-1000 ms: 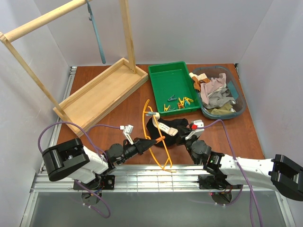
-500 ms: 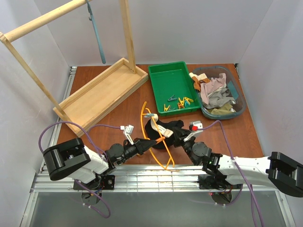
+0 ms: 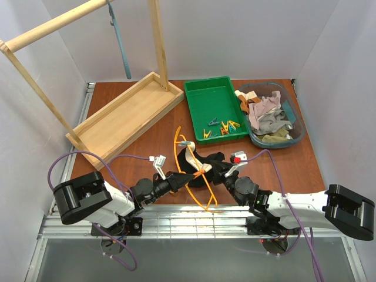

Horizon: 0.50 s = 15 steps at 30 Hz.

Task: Clip the underwear to the hanger
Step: Clamp the underwear onto the hanger.

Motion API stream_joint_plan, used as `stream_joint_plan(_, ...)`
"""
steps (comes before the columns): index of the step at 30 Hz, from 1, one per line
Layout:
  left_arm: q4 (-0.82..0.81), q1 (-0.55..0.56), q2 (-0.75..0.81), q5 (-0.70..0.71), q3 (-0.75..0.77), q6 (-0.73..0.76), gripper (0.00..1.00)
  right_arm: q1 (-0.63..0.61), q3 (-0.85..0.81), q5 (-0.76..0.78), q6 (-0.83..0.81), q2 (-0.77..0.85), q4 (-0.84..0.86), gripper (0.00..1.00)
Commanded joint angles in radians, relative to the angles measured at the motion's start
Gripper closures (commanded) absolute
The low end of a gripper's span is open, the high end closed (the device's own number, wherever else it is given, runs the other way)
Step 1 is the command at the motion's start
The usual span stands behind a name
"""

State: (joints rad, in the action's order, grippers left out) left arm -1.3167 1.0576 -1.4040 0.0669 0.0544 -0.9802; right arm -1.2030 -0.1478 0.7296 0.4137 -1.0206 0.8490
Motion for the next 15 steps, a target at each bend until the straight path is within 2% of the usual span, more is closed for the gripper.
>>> stream_joint_plan(1, -0.323, 0.001, 0.023, 0.007, -0.269, 0.015, 1.00, -0.007, -0.042, -0.012, 0.014, -0.019, 0.058, 0.99)
stream_joint_plan(15, -0.335, 0.001, -0.003, -0.003, -0.261, 0.014, 1.00, -0.009, -0.062, -0.070, 0.000, -0.033, 0.044, 0.99)
